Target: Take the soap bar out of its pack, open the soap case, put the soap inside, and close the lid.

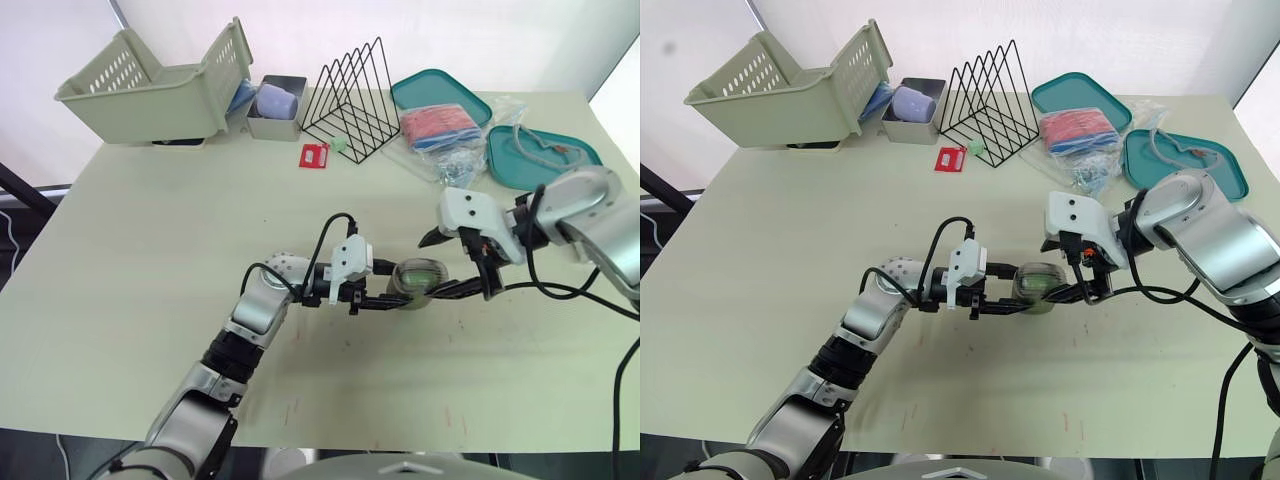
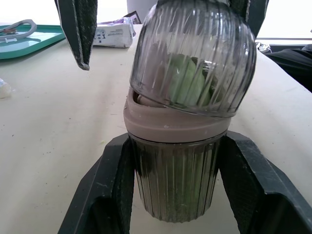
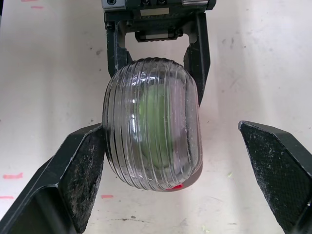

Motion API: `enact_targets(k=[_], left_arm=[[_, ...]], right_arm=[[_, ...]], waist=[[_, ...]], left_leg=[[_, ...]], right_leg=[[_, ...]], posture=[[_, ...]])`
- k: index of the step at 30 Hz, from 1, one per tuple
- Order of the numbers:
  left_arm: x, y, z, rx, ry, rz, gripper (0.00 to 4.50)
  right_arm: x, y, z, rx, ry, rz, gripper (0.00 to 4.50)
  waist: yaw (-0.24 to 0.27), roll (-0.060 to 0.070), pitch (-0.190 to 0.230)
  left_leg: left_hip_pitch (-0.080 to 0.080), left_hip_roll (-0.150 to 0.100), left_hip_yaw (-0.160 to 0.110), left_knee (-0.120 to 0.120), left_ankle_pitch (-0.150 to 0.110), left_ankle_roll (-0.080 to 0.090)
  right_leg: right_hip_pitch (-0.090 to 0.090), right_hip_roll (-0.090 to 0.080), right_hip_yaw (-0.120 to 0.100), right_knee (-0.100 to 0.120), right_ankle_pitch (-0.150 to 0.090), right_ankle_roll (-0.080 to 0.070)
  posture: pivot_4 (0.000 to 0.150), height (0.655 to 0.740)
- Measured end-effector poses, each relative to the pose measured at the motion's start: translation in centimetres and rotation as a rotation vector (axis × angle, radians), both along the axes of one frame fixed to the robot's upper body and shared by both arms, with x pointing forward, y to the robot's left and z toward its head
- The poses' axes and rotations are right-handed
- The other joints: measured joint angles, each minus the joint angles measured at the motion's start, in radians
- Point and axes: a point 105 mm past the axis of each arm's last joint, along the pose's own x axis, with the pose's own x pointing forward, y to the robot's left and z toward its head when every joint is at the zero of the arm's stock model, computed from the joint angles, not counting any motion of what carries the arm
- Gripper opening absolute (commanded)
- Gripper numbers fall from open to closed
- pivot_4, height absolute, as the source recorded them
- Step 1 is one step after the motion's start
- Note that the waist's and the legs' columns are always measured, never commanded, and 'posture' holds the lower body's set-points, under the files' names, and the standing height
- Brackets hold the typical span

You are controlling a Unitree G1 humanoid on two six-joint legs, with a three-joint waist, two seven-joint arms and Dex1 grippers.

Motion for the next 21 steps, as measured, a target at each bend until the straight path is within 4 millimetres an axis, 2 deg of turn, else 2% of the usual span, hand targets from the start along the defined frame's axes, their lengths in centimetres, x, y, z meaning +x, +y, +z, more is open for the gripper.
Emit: enact_targets(k=[21], left_arm=[[-0.01,-0.01,-0.01,0.0,0.001,0.0,2.02]], right_arm=[[0.06,-0.22,0.25,-0.005,0.002,0.007,4.43]], waist=[[0.001,0.0,0.0]], left_leg=[[0.0,0.0,0.0,0.0,0.0,0.0]], right_leg=[[0.0,0.0,0.0,0.0,0.0,0.0]], posture=[[0.15,0.74]])
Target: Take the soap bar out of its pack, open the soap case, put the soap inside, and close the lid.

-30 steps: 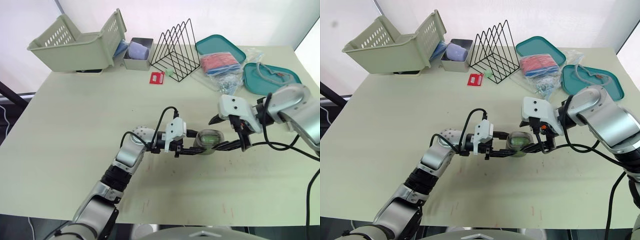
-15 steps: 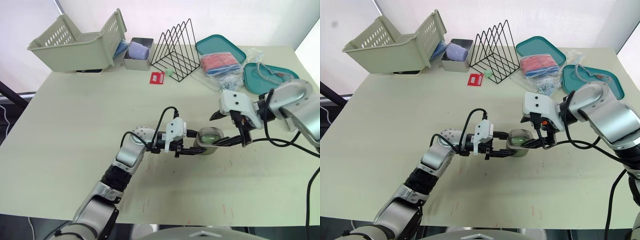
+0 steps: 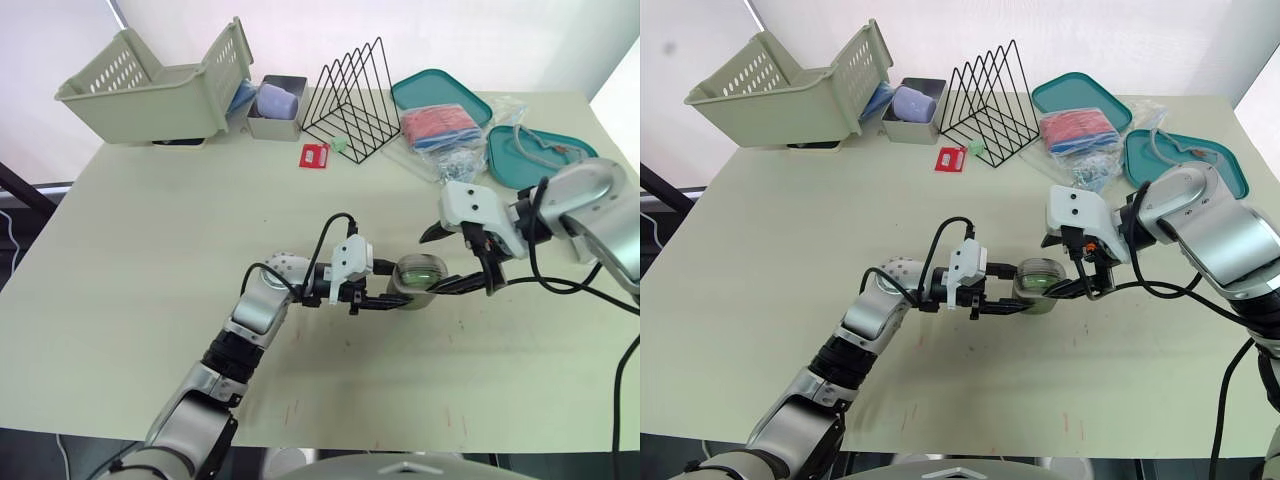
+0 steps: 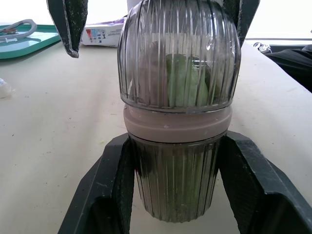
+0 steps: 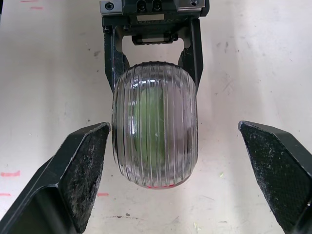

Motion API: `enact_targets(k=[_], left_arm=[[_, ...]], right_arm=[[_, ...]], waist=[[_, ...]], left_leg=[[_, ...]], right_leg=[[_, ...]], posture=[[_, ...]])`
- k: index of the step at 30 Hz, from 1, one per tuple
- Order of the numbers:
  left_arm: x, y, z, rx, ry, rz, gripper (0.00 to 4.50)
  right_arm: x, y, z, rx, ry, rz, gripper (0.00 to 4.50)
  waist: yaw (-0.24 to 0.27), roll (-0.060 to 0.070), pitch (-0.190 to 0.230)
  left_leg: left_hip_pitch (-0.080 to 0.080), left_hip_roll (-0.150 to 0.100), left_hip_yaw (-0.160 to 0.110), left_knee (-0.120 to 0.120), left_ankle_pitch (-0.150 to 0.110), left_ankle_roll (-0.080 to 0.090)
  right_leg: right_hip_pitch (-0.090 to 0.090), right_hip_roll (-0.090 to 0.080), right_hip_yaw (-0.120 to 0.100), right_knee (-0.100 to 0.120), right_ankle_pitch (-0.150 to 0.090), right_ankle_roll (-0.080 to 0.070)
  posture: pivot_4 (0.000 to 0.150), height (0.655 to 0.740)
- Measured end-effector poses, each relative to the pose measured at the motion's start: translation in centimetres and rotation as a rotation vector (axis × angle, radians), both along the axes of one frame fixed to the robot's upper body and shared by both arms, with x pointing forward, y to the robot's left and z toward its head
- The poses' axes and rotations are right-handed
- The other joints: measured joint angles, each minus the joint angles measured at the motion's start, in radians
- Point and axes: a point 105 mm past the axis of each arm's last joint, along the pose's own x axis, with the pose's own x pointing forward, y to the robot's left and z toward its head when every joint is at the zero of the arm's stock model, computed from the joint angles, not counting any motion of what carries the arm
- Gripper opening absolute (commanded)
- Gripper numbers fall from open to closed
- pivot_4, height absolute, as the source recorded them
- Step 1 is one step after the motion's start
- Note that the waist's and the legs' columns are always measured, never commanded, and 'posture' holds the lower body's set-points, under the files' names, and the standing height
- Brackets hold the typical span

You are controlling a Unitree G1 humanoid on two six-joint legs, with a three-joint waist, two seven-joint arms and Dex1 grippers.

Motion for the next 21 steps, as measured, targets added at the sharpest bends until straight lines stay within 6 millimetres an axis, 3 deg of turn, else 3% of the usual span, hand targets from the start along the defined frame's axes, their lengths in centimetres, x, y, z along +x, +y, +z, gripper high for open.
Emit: enact_targets(k=[8,21], left_arm=[[0.0,0.0,0.0,0.0,0.0,-0.001,2.02],[0.0,0.1,0.1,0.013,-0.009,-0.011,2.02]], right_arm=[[0.0,-0.8,0.5,-0.003,-0.004,-0.029,4.43],[-0.7,-4.9,2.1,0.05,0.057,-0.142,4.43]], waist=[[0.0,0.0,0.0],[0.0,0.0,0.0]], left_leg=[[0.0,0.0,0.0,0.0,0.0,0.0],[0.0,0.0,0.0,0.0,0.0,0.0]], right_leg=[[0.0,0.0,0.0,0.0,0.0,0.0],[0.0,0.0,0.0,0.0,0.0,0.0]], posture=[[0.15,0.74],[0.15,0.74]])
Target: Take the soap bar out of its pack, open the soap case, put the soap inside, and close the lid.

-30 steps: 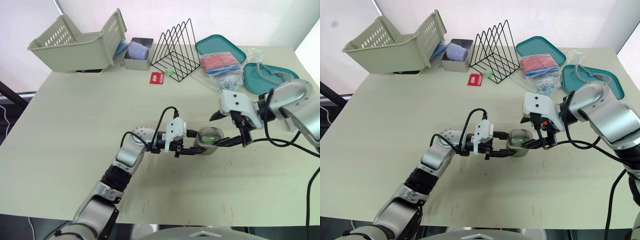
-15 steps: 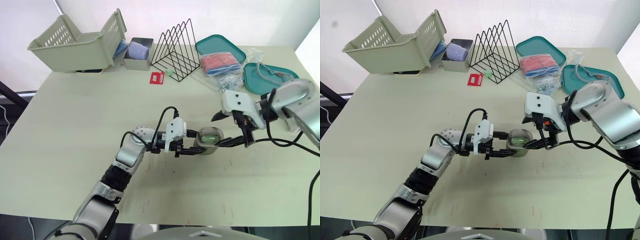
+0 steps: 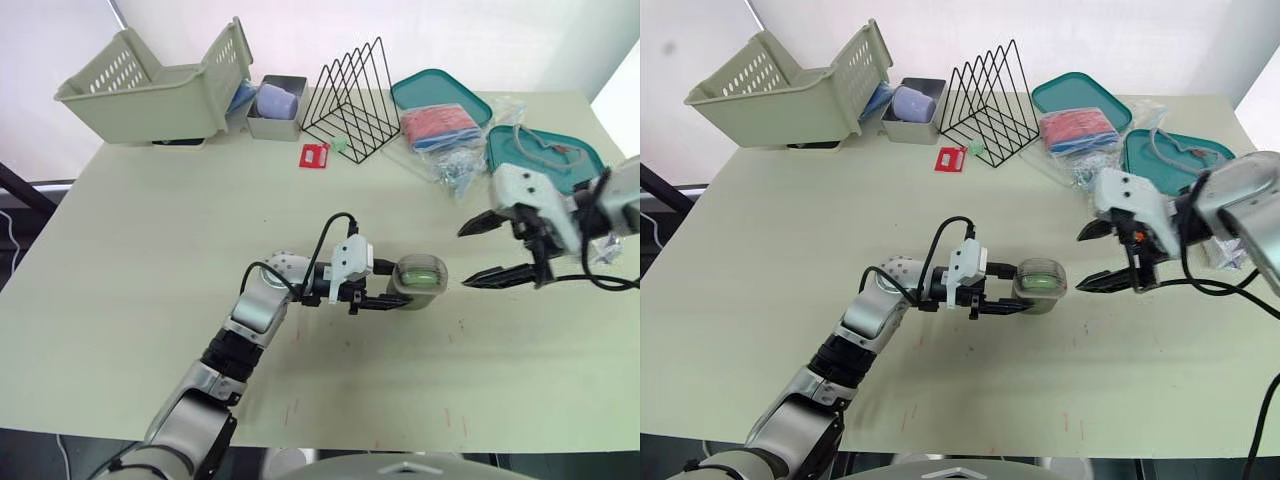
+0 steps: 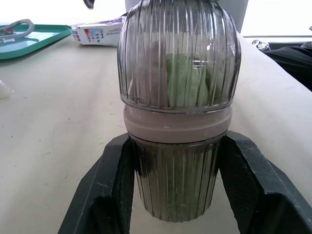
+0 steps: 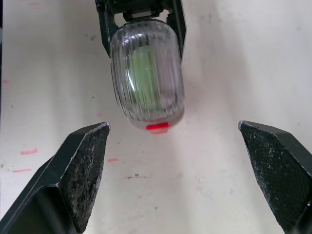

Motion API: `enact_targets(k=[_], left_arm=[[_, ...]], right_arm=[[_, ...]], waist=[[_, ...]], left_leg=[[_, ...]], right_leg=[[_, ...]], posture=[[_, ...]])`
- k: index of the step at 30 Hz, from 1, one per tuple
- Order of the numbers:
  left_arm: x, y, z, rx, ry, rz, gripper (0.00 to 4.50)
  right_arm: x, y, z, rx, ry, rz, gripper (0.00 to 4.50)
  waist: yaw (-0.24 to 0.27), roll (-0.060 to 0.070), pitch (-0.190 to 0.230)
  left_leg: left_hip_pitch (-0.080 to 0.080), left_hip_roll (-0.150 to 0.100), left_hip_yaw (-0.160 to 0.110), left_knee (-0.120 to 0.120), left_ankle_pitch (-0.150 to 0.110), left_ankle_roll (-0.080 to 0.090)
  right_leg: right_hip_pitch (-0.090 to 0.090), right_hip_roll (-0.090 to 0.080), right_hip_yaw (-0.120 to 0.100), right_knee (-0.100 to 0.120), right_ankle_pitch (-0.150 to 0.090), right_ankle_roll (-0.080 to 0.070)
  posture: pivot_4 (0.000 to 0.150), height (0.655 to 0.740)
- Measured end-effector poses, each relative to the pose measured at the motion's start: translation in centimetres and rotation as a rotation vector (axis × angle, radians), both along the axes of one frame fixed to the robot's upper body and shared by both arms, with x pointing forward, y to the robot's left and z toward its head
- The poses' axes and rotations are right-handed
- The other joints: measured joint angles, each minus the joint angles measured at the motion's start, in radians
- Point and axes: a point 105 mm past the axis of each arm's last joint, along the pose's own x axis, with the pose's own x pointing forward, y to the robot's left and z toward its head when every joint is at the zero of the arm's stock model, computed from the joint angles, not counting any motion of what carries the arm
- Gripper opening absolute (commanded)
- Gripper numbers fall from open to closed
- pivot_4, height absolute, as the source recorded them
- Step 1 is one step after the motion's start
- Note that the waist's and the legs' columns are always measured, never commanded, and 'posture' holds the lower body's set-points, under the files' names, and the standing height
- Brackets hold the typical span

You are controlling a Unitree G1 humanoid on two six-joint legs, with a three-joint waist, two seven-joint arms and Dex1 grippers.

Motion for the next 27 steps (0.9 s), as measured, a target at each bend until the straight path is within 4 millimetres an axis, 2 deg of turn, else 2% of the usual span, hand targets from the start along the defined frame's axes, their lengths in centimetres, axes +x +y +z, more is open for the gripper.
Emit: enact_targets(k=[3,4,6,8,12,22,27], left_arm=[[0.1,0.1,0.1,0.006,-0.005,-0.001,2.02],[0.1,0.1,0.1,0.007,-0.005,-0.002,2.02],[0.1,0.1,0.1,0.006,-0.004,-0.004,2.02],[0.1,0.1,0.1,0.006,-0.003,-0.004,2.02],[0.1,0.0,0.1,0.004,-0.003,-0.006,2.02],[0.2,0.1,0.1,0.007,-0.005,-0.005,2.02],[0.2,0.2,0.1,0.007,-0.005,-0.004,2.02]], right_arm=[[0.4,-0.6,0.2,0.07,-0.001,-0.029,4.43],[0.7,-0.8,0.2,0.102,-0.013,-0.042,3.92],[1.9,-1.2,-0.3,0.211,-0.063,-0.088,3.19],[2.7,-1.2,-0.8,0.302,-0.083,-0.115,2.16],[2.8,-0.3,-0.7,0.43,-0.112,-0.082,0.12],[0.1,2.3,-0.1,0.532,-0.062,0.086,0.04],[-0.4,2.3,-1.8,0.493,-0.044,0.104,0.04]], waist=[[-0.002,0.0,0.0],[-0.002,0.0,0.0],[-0.002,0.0,0.0],[-0.002,0.0,0.0],[-0.001,0.001,0.0],[-0.001,0.001,0.0],[-0.001,0.001,0.0]], left_leg=[[0.0,0.0,0.0,0.0,0.0,0.0],[0.0,0.0,0.0,0.0,0.0,0.0],[0.0,0.0,0.0,0.0,0.0,0.0],[0.0,0.0,0.0,0.0,0.0,0.0],[0.0,0.0,0.0,0.0,0.0,0.0],[0.0,0.0,0.0,0.0,0.0,0.0],[0.0,0.0,0.0,0.0,0.0,0.0]], right_leg=[[0.0,0.0,0.0,0.0,0.0,0.0],[0.0,0.0,0.0,0.0,0.0,0.0],[0.0,0.0,0.0,0.0,0.0,0.0],[0.0,0.0,0.001,0.0,0.0,0.0],[0.0,0.0,0.001,0.0,0.0,0.0],[0.0,0.0,0.001,0.001,0.0,0.0],[0.0,0.0,0.001,0.001,0.0,0.0]], posture=[[0.15,0.74],[0.15,0.74],[0.15,0.74],[0.15,0.74],[0.15,0.74],[0.15,0.74],[0.15,0.74]])
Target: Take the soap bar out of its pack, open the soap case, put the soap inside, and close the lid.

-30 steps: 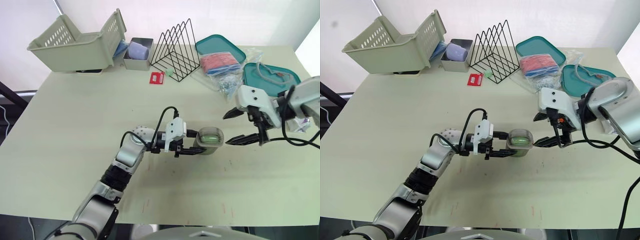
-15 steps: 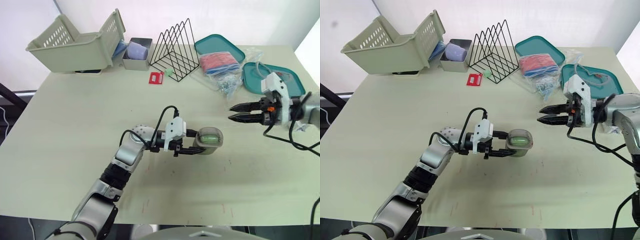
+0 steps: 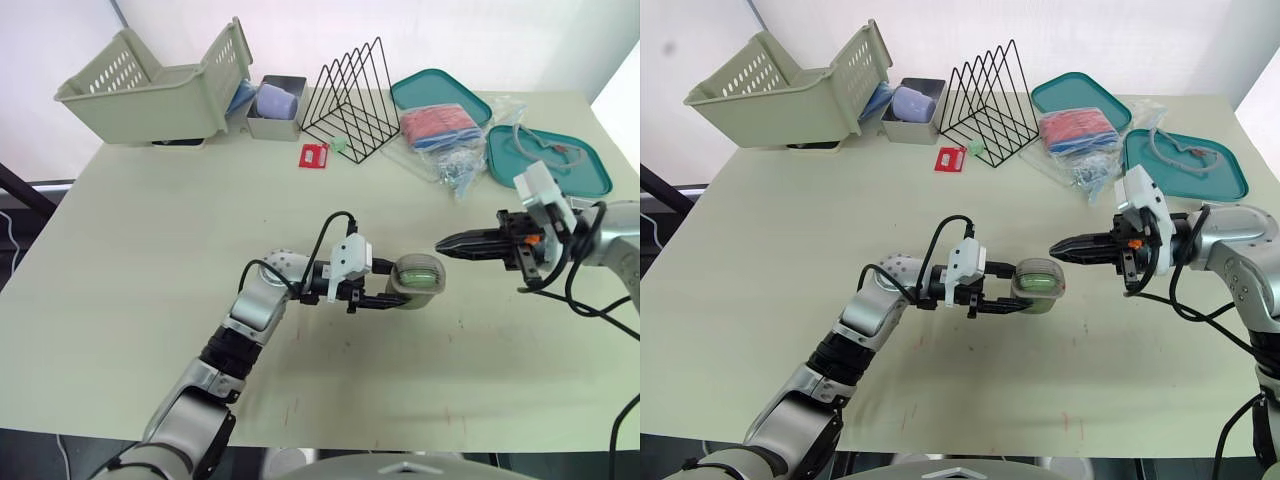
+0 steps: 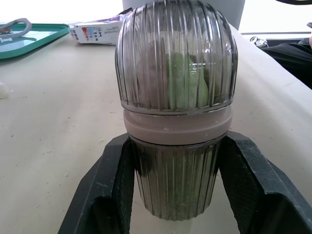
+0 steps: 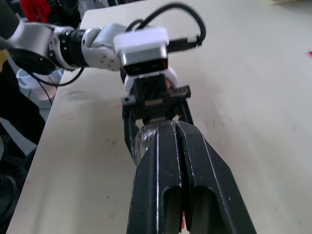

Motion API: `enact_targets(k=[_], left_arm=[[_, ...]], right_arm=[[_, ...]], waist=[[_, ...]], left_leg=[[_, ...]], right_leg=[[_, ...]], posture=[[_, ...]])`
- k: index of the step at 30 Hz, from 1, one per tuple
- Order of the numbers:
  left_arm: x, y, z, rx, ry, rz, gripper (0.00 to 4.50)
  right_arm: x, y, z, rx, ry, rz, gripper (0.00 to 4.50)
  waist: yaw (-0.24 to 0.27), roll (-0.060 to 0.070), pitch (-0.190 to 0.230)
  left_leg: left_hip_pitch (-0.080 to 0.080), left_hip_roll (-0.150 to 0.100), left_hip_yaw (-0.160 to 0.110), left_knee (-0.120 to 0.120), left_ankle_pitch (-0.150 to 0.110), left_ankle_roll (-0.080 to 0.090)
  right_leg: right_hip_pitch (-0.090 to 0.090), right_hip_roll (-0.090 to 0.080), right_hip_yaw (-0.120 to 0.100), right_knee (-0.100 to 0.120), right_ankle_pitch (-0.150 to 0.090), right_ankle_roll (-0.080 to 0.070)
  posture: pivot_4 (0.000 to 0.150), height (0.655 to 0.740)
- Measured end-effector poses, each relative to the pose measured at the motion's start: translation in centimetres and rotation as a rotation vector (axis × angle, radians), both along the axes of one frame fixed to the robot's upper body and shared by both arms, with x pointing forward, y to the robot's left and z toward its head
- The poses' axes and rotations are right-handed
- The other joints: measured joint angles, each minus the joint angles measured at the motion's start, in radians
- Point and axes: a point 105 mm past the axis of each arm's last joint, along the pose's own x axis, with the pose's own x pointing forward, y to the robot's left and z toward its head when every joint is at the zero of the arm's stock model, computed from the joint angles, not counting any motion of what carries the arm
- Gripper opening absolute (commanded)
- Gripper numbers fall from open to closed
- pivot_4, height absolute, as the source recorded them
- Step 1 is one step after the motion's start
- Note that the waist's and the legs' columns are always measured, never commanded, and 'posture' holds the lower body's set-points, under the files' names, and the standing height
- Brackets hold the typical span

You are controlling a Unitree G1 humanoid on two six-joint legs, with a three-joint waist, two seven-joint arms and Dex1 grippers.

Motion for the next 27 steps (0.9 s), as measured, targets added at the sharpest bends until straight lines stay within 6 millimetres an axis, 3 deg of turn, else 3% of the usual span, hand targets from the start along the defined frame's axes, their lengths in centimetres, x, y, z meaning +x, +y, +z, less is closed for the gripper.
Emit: enact_targets(k=[27], left_arm=[[0.05,0.05,-0.01,0.001,0.0,0.004,2.02]], right_arm=[[0.37,0.81,-1.15,-0.074,-0.112,0.038,0.04]], waist=[[0.0,0.0,0.0]], left_leg=[[0.0,0.0,0.0,0.0,0.0,0.0]], right_leg=[[0.0,0.0,0.0,0.0,0.0,0.0]], posture=[[0.15,0.74]])
